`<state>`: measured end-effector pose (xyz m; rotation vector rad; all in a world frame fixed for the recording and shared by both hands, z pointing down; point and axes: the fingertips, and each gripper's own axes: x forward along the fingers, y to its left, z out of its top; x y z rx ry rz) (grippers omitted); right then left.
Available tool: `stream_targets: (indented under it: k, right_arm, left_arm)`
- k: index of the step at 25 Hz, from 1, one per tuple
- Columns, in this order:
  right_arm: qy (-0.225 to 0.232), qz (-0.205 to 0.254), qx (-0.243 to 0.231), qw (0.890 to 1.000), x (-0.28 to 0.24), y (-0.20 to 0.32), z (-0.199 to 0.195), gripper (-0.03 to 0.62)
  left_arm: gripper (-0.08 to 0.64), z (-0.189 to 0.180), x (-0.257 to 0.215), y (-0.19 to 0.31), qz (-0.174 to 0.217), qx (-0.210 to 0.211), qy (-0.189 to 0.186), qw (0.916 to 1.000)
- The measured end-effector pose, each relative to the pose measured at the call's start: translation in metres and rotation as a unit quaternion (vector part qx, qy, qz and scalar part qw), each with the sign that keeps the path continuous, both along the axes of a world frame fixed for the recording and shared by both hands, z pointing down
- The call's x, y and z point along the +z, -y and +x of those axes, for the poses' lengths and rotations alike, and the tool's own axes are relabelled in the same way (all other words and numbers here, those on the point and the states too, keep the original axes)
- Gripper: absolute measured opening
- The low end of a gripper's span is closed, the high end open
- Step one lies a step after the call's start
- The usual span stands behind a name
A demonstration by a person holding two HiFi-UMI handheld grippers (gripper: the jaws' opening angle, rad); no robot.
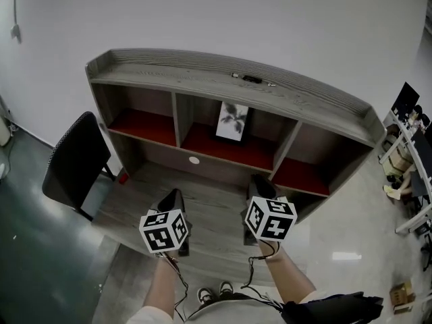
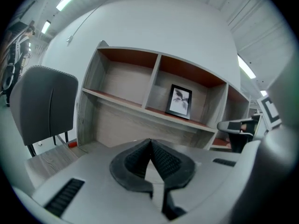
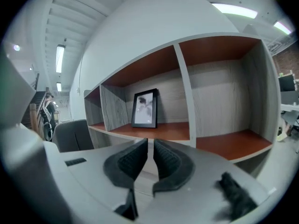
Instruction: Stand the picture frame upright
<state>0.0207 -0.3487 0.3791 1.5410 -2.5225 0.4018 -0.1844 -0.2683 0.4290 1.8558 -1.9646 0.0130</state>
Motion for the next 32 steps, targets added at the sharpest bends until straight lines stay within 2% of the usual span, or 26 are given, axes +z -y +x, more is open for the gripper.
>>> stream_targets:
  k: [7,12,19,32]
  right_arm:
    - [-0.003,-0.023,-0.032,0.999,0.031,-0.021,0.017,0.044]
    - [-0.011,-0.040,-0.064,0.997,0.051,-0.030,0.032,0.035]
    - [-0.017,-0.043,-0.087,0.995,0.055,-0.027,0.031,0.034]
    - [-0.031,-0.038,-0.095,0.994,0.053,-0.029,0.026,0.031]
  left_arm:
    - [0.012,0.033,0.012,-0.011,-0.018,0.005,0.006,0.9998]
    - [0.012,0.057,0.013,-0.020,-0.024,0.003,-0.010,0.9997]
    - [0.012,0.069,0.017,-0.018,-0.031,-0.010,-0.005,0.9995]
    - [0.012,0.075,0.013,-0.017,-0.026,-0.009,0.006,0.9996]
